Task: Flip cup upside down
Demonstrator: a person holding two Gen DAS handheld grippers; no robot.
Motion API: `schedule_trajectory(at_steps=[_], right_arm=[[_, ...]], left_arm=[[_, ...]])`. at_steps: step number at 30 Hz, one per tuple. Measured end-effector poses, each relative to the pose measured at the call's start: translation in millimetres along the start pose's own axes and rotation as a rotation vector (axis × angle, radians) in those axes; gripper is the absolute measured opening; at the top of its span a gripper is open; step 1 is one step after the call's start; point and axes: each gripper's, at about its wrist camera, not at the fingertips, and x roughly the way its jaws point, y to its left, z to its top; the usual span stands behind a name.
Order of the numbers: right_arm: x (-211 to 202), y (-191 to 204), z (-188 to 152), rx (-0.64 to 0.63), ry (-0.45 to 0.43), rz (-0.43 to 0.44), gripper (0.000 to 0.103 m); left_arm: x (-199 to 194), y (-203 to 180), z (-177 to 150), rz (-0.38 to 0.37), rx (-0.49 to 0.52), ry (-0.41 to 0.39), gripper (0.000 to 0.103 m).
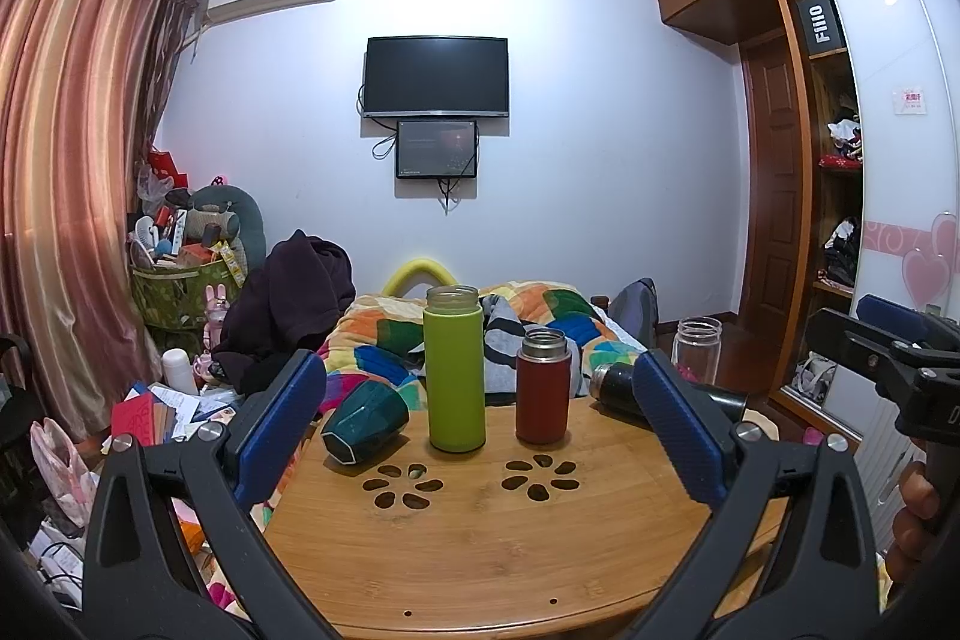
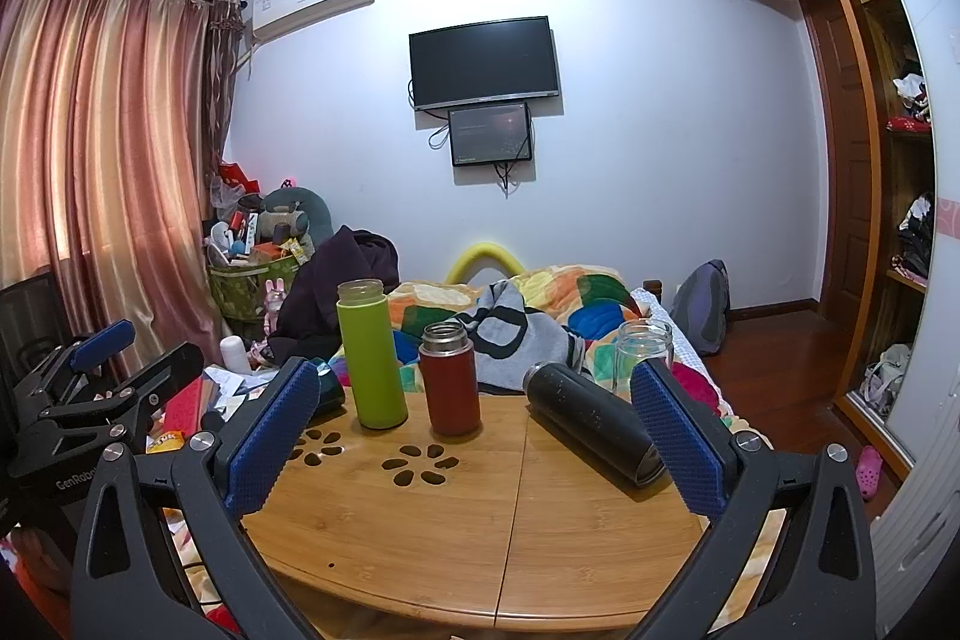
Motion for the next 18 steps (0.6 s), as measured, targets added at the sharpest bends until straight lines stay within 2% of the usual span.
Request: schedule_trajectory(at_steps=[18], right_arm=[[0.1, 0.3, -0.8, 0.001, 0.000, 0.001, 0.103]], left_arm=[[0.6, 2.1, 0.1, 0.005, 0.002, 0.001, 0.103]])
